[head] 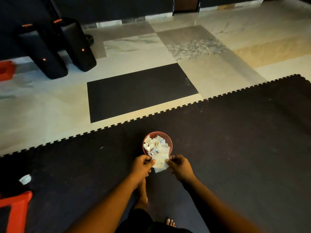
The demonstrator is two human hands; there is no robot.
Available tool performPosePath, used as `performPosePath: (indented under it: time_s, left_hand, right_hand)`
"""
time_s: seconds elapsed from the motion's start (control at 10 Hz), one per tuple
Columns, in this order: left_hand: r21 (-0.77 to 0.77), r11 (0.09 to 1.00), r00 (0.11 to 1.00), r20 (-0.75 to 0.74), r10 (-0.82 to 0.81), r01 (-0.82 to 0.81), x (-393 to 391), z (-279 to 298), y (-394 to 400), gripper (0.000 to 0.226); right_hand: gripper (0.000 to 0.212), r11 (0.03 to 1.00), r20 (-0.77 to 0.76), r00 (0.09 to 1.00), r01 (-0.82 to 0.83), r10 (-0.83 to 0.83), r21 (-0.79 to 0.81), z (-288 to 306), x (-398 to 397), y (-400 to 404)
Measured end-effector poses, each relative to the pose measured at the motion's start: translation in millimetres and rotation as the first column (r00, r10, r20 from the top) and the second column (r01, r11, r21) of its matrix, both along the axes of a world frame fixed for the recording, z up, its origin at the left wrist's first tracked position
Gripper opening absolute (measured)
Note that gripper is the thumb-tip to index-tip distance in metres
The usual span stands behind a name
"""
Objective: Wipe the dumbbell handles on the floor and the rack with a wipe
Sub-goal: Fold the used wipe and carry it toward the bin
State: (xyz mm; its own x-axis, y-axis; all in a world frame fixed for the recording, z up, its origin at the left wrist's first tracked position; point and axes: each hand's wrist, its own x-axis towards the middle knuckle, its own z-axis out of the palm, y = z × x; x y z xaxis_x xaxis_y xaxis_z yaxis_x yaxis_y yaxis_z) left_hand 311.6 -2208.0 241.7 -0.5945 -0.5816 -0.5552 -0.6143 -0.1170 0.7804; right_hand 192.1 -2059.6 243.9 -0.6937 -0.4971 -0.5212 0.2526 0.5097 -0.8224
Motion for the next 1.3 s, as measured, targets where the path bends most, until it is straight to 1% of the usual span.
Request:
performPosePath:
  time_s: [0.1,0.2,0.3,0.4,0.5,0.6,0.7,0.8,0.9,1.0,1.1,1.2,1.3]
  left_hand:
    - [0.059,0.998,1.000,0.019,-0.016,0.015,-33,-27,-37,0.010]
    - [0.124,0.992,0.998,0.056,-0.033,0.026,-63,-54,-72,0.013]
    - [0.150,0.988,0.993,0.105,-0.062,0.046,-88,-81,-104,0.017]
    - [0.171,0.983,0.984,0.154,-0.086,0.060,-115,-111,-132,0.014]
    - [0.173,0.981,0.973,0.198,-0.117,0.083,-139,-144,-150,0.013]
    - [0.179,0.978,0.959,0.245,-0.145,0.102,-161,-198,-158,0.015]
    - [0.158,0.982,0.946,0.291,-0.145,0.102,-175,-250,-160,0.022]
    - [0.187,0.981,0.938,0.327,-0.117,0.057,-188,-299,-157,0.024]
    - [0.199,0.980,0.936,0.342,-0.088,0.019,-200,-343,-153,0.024]
    - [0.198,0.980,0.925,0.369,-0.089,0.015,-213,-367,-155,0.032]
    - [0.189,0.981,0.911,0.396,-0.114,0.040,-220,-377,-161,0.047]
    - [0.168,0.984,0.920,0.374,-0.116,0.056,-224,-365,-169,0.056]
    - [0.158,0.987,0.930,0.359,-0.075,0.019,-227,-339,-174,0.059]
  right_hand:
    - [0.008,0.994,-0.027,0.999,-0.019,0.022,0.107,-25,-32,-36]
    - [0.011,0.979,-0.028,0.997,-0.064,0.071,0.195,-51,-57,-67]
    - [0.019,0.957,-0.028,0.994,-0.093,0.104,0.275,-78,-78,-90]
    - [0.021,0.931,0.010,0.989,-0.141,0.147,0.338,-104,-99,-112]
    - [0.021,0.920,0.059,0.986,-0.166,0.155,0.355,-134,-119,-129]
    - [0.026,0.914,0.110,0.984,-0.168,0.136,0.370,-181,-139,-141]
    - [0.029,0.900,0.163,0.977,-0.193,0.139,0.392,-232,-154,-146]
    - [0.039,0.880,0.200,0.967,-0.230,0.159,0.416,-284,-168,-149]
    - [0.041,0.882,0.219,0.966,-0.219,0.136,0.418,-319,-181,-159]
    - [0.056,0.861,0.274,0.953,-0.247,0.132,0.445,-348,-193,-168]
    - [0.066,0.859,0.302,0.945,-0.256,0.126,0.444,-360,-199,-173]
    - [0.063,0.893,0.273,0.961,-0.161,0.045,0.420,-346,-205,-176]
    - [0.061,0.931,0.229,0.970,-0.005,-0.084,0.365,-315,-209,-179]
